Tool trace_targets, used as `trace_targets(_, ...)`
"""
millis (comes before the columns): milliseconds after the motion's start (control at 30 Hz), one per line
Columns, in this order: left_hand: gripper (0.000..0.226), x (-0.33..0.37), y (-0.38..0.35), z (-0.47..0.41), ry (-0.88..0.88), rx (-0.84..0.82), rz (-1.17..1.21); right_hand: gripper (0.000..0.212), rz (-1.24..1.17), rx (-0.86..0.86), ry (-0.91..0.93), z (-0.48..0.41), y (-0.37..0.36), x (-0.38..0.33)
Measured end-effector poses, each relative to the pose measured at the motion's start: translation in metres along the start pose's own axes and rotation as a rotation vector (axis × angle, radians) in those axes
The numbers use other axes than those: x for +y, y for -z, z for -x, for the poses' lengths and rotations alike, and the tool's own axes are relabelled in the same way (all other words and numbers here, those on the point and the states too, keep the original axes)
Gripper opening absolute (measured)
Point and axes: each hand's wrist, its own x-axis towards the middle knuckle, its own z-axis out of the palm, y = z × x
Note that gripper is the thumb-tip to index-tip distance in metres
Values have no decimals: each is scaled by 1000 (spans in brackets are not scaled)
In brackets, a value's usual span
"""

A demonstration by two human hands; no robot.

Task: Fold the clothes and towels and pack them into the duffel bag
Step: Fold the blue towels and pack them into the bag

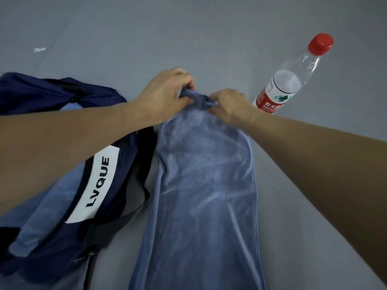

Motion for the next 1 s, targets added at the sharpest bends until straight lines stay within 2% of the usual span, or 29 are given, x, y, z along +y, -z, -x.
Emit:
trace_targets(67,12,6,14,5,-40,45,-1,13,33,51,57,6,14,0)
trace_targets(167,7,9,36,10,-6,103,4,23,94,152,143,32,43,5)
trace_targets(333,22,19,74,27,-32,106,-155,40,248,272,338,107,97,22)
trace_targets(500,25,56,100,73,-154,67,-248,29,382,356,406,200,113,45)
trace_targets(600,23,84,104,123,-205,-34,-279,21,423,439,435,265,95,46)
trace_targets(700,26,104,94,187,-269,-155,-285,18,343,415,497,326,49,44)
trace_targets(767,35,113,79,230,-288,-228,-295,25,267,383,507,358,9,41)
trace_targets(833,35,116,57,270,-301,-310,-310,29,187,317,499,383,-33,34)
trace_targets(967,9,102,7,338,-277,-614,-290,10,69,51,541,416,-117,12)
trace_targets(1000,13,101,-3,347,-260,-717,-281,10,74,-20,537,421,-132,9)
